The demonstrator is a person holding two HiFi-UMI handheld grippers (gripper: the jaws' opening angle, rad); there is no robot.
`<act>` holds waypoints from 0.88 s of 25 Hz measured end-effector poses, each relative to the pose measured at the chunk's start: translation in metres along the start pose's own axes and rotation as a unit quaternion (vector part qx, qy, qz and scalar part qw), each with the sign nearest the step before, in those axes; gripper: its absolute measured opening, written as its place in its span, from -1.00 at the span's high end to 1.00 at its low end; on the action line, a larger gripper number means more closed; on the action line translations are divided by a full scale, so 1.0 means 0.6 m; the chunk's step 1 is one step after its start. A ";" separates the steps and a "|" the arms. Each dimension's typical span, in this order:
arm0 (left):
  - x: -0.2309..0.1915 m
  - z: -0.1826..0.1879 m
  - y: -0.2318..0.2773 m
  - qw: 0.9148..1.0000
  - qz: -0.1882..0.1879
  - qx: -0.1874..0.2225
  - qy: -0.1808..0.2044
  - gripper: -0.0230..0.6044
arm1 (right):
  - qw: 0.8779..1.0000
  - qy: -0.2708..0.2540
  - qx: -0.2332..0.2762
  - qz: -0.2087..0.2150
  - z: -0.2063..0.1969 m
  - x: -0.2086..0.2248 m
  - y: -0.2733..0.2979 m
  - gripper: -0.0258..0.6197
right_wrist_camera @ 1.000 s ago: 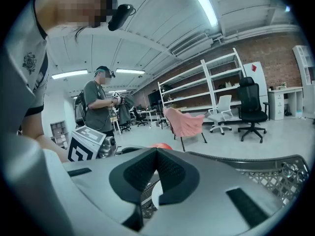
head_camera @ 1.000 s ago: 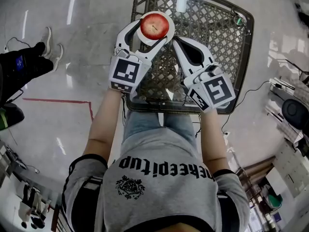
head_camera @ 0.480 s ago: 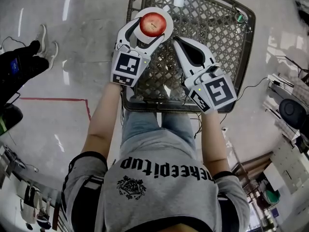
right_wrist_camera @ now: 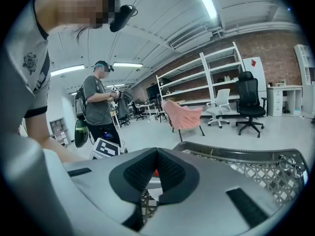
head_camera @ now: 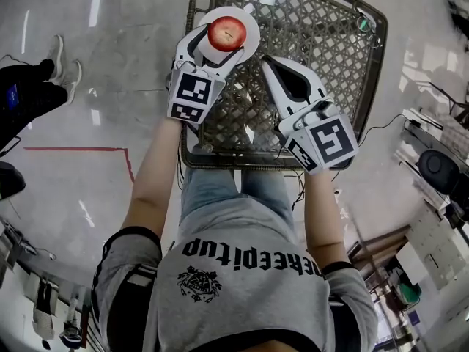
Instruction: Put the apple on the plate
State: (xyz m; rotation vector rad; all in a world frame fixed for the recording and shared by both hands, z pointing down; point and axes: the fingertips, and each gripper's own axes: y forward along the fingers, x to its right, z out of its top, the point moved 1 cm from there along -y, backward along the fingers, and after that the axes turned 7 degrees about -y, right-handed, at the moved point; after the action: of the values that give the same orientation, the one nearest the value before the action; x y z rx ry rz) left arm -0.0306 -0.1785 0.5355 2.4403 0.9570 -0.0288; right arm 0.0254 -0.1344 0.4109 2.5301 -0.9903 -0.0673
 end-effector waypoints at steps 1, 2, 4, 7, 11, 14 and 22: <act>-0.001 -0.003 0.003 1.000 0.000 -0.002 0.000 -0.33 | 1.000 0.000 -0.001 -0.001 -0.001 0.001 0.001 0.92; -0.002 -0.006 0.005 1.000 0.000 -0.005 -0.001 -0.33 | 1.000 0.001 -0.002 -0.001 -0.002 0.002 0.001 0.92; -0.004 -0.010 0.007 1.000 0.000 -0.009 -0.001 -0.33 | 1.000 0.001 -0.003 -0.001 -0.001 0.001 0.003 0.92; -0.006 -0.016 0.010 1.000 0.001 -0.014 0.001 -0.33 | 1.000 -0.001 -0.005 -0.001 -0.002 -0.002 0.004 0.92; -0.008 -0.026 0.016 1.000 0.002 -0.022 -0.001 -0.33 | 1.000 -0.001 -0.006 0.000 -0.004 -0.002 0.004 0.92; -0.008 -0.029 0.019 1.000 0.002 -0.027 -0.001 -0.33 | 1.000 -0.001 -0.007 -0.001 -0.003 -0.001 0.004 0.92; -0.009 -0.042 0.020 0.999 0.006 -0.035 -0.001 -0.33 | 1.000 -0.002 -0.008 -0.002 -0.005 -0.004 0.002 0.92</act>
State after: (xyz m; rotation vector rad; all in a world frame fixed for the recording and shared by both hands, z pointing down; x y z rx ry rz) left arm -0.0309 -0.1773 0.5640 2.3810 0.9269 0.0071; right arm 0.0234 -0.1328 0.4137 2.5188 -0.9833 -0.0802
